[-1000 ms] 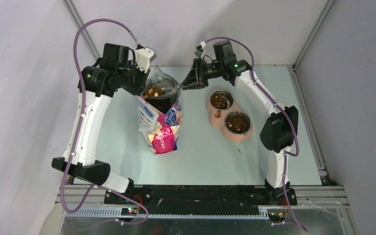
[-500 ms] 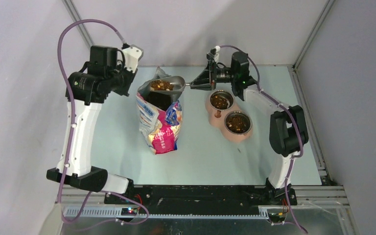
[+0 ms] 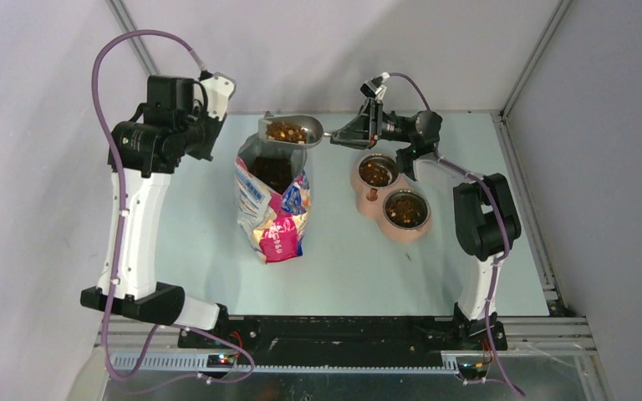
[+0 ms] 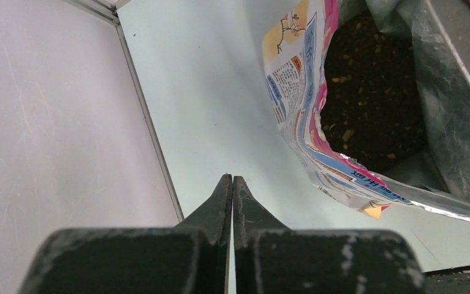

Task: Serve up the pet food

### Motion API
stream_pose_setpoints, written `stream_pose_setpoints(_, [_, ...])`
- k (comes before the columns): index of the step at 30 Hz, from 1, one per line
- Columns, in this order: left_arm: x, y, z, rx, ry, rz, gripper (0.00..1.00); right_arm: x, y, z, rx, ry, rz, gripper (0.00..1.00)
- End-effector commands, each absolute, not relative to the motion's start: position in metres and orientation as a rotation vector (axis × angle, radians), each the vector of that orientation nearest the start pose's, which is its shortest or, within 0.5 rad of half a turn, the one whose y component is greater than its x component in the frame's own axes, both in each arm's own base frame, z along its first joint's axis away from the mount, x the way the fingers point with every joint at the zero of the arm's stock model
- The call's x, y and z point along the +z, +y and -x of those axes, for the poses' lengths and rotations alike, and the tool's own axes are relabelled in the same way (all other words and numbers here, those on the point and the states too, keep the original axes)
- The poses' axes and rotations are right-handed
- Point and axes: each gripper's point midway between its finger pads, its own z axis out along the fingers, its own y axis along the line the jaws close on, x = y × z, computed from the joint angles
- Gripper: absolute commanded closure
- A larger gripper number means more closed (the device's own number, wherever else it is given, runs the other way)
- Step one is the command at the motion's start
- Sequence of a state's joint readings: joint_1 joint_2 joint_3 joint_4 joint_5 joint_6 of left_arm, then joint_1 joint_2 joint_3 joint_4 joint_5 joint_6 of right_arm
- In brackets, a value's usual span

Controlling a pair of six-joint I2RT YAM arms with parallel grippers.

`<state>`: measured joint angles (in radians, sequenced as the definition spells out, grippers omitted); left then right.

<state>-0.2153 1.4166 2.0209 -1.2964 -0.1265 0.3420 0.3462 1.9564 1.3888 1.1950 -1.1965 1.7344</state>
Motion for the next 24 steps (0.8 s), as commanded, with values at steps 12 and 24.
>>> stream_pose_setpoints(12, [0.385, -0.032, -0.311, 0.205, 2.154, -0.567, 1.00, 0.357, 0.283, -0.373, 2.038, 1.697, 0.295, 1.00])
stream_pose_setpoints(24, [0.388, -0.030, -0.302, 0.208, 2.139, -0.582, 1.00, 0.353, 0.214, -0.409, 1.777, 1.679, 0.120, 1.00])
